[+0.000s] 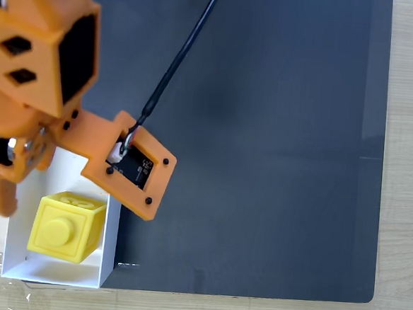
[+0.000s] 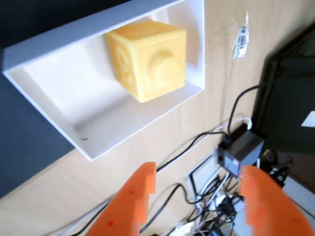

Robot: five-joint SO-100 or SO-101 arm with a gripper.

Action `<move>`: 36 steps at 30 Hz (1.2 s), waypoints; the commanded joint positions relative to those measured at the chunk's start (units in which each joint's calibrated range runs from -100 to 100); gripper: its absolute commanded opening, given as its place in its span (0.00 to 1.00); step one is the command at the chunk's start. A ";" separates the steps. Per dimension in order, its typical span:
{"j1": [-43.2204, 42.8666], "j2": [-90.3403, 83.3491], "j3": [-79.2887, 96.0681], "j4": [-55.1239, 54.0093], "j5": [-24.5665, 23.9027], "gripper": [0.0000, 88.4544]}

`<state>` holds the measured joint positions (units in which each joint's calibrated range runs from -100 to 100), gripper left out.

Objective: Grasp a yellow block and put it in the box

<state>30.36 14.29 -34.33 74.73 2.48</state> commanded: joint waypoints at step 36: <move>-27.08 -113.27 126.00 -0.47 -3.43 0.01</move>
<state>3.55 -98.74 91.69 73.60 -0.90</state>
